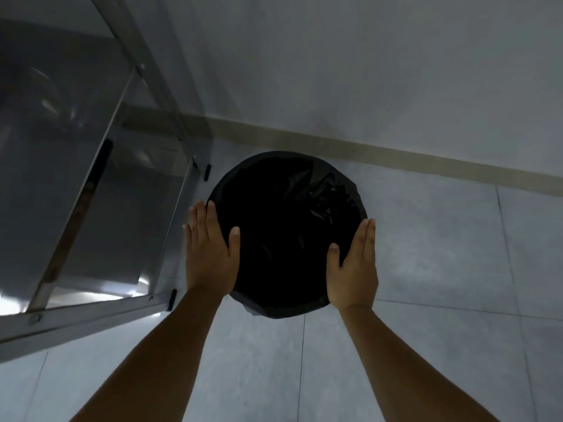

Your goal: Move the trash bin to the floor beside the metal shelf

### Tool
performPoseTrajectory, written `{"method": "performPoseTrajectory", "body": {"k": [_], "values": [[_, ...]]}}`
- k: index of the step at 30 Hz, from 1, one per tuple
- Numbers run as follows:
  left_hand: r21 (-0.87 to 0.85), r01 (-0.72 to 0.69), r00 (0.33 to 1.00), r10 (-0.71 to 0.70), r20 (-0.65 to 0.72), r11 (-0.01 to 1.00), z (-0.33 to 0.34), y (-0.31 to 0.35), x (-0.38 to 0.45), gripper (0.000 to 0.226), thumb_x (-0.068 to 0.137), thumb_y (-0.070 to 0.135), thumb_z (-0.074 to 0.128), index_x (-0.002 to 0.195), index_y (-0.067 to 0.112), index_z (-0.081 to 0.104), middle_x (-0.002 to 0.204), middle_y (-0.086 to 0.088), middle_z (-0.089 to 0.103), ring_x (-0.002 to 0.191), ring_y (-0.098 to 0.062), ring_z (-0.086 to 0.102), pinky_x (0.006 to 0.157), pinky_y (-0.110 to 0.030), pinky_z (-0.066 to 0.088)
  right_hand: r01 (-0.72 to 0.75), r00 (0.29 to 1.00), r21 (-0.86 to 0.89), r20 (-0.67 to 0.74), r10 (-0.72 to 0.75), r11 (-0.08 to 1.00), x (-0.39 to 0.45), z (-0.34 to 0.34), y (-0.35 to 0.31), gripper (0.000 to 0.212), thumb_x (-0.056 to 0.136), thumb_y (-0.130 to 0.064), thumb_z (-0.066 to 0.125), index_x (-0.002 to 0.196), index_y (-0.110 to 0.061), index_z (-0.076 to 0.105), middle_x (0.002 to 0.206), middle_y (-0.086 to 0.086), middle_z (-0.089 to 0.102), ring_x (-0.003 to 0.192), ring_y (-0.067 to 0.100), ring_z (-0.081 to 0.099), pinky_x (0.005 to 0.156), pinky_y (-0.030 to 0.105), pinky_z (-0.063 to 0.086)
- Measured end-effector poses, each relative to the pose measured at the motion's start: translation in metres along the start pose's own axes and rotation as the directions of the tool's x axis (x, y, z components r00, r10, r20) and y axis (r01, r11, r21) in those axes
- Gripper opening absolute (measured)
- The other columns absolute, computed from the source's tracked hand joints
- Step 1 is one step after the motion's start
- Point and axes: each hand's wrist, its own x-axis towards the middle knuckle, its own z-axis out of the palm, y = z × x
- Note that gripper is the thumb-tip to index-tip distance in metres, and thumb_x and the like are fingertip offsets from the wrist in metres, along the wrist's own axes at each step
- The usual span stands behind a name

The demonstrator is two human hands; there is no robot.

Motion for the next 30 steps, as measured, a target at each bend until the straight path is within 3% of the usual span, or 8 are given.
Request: {"method": "performPoseTrajectory", "body": {"k": [17,19,21,24,30], "values": [[-0.031,0.016,0.997,-0.019,-0.068,0.999,0.001,0.043,0.095,0.072,0.102,0.045,0.03,0.159,0.005,0.011,0.168,-0.016,0.005,0.157,-0.029,0.002,0.127,-0.042,0.003,0.033,0.999,-0.025,0.025,-0.033,0.999,0.117,0.0,-0.029,0.074,0.098,-0.046,0.037,0.158,-0.017,0.004,0.167,0.0,0.005,0.149,0.024,0.029,0.109,0.047,0.044],[0.028,0.015,1.0,-0.014,-0.013,1.0,0.001,0.042,0.099,0.079,0.1,0.05,0.031,0.159,0.003,0.007,0.168,-0.019,0.001,0.157,-0.032,0.0,0.126,-0.044,0.003,0.043,0.995,-0.041,0.087,-0.039,0.998,0.12,-0.002,-0.03,0.079,0.097,-0.049,0.039,0.158,-0.016,0.001,0.168,0.002,0.001,0.151,0.024,0.022,0.114,0.047,0.038],[0.09,0.019,0.995,-0.027,0.092,0.996,-0.006,0.042,0.101,0.086,0.099,0.056,0.028,0.159,0.002,-0.002,0.167,-0.02,-0.008,0.156,-0.032,-0.005,0.126,-0.043,-0.001,0.06,0.98,-0.068,0.192,-0.046,0.996,0.123,-0.012,-0.029,0.084,0.097,-0.052,0.04,0.158,-0.014,-0.003,0.168,0.003,-0.003,0.153,0.024,0.011,0.122,0.044,0.023],[0.181,0.045,0.977,-0.082,0.199,0.983,-0.027,0.047,0.099,0.087,0.098,0.059,0.02,0.158,0.003,-0.009,0.167,-0.018,-0.016,0.156,-0.029,-0.01,0.126,-0.044,-0.004,0.133,0.926,-0.179,0.374,-0.057,0.975,0.127,-0.041,-0.032,0.085,0.098,-0.055,0.036,0.158,-0.012,-0.005,0.167,0.006,-0.006,0.154,0.024,0.0,0.125,0.04,0.008],[0.363,-0.022,0.934,-0.111,0.34,0.931,-0.082,0.084,0.053,0.079,0.102,0.052,0.014,0.158,0.001,-0.007,0.167,-0.019,-0.009,0.156,-0.033,-0.006,0.126,-0.045,0.001,0.234,0.824,-0.255,0.564,-0.052,0.938,0.099,-0.108,-0.074,0.076,0.1,-0.049,0.032,0.158,-0.014,0.0,0.167,0.005,-0.008,0.154,0.027,0.0,0.123,0.04,0.009]]}}
